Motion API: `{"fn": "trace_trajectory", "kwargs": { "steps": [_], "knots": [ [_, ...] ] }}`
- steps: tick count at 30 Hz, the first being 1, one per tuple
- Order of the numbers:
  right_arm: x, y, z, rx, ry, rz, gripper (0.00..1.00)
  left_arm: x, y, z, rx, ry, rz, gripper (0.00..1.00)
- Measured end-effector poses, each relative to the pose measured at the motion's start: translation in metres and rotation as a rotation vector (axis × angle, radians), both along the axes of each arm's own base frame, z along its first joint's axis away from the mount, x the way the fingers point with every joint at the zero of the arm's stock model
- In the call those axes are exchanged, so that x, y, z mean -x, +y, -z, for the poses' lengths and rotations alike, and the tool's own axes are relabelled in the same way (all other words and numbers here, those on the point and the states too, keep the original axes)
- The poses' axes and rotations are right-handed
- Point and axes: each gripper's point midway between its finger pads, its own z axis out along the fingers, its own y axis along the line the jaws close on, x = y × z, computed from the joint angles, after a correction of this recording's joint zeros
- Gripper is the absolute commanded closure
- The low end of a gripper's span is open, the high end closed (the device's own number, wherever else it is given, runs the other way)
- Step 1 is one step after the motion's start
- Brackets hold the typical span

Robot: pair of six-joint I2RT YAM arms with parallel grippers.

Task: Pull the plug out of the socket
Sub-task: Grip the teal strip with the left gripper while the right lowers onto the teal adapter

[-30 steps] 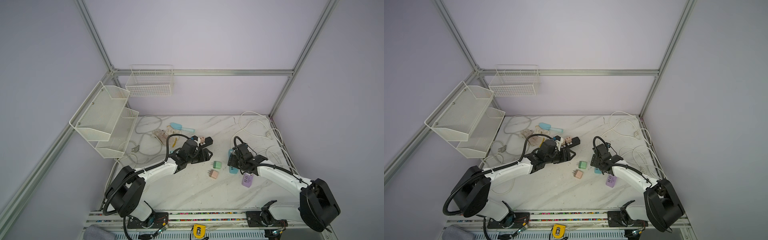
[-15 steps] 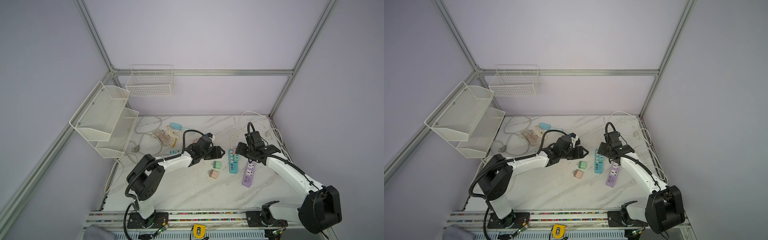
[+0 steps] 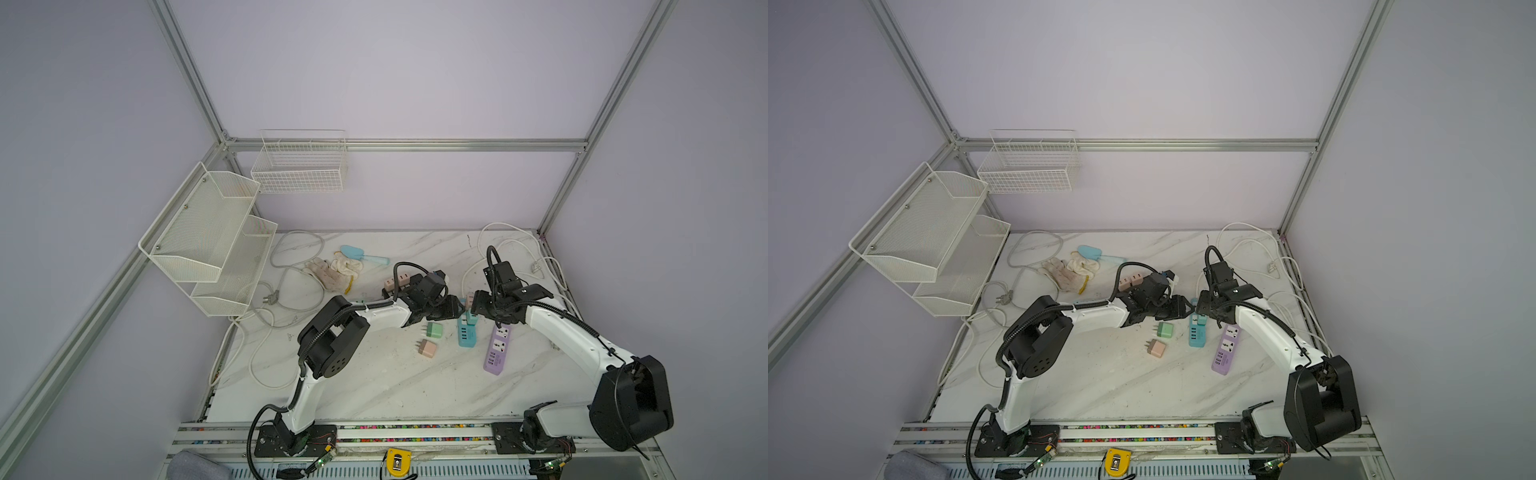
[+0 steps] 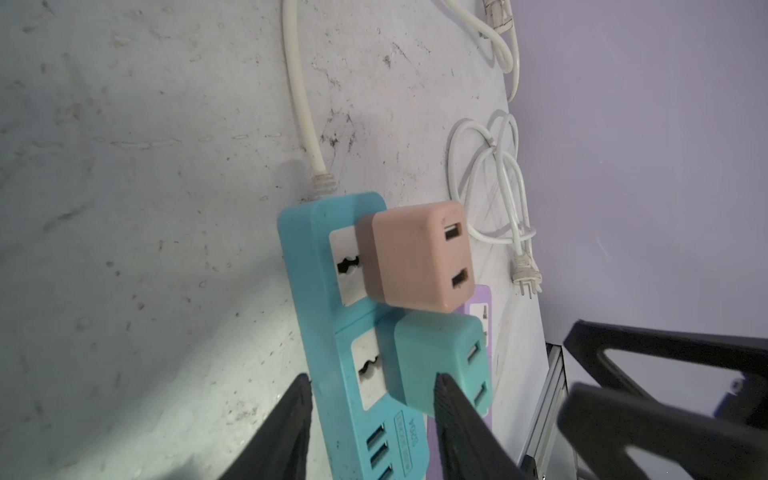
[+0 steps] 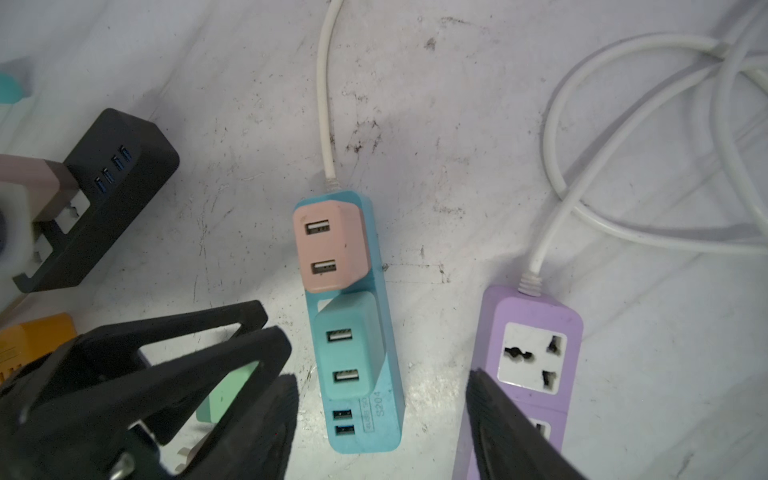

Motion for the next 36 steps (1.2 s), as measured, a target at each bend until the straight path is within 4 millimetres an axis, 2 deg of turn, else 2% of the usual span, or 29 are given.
{"fn": "trace_trajectory", "kwargs": {
  "steps": [8,17,22,36],
  "knots": [
    [0.000,0.007,0.021,-0.010,0.059,-0.031,0.38,-0.006,-0.008,0.015,-0.006,0.014,0.007,0.59],
    [0.000,0.015,0.030,-0.031,0.075,-0.058,0.44,-0.010,-0.015,0.023,-0.008,0.019,0.013,0.67],
    [0.000,0.019,0.038,-0.027,0.093,-0.074,0.45,-0.009,-0.015,0.034,-0.020,0.037,0.017,0.69],
    [-0.002,0.031,0.061,-0.011,0.136,-0.107,0.51,-0.010,-0.015,0.034,-0.018,0.032,0.019,0.74]
  ]
}}
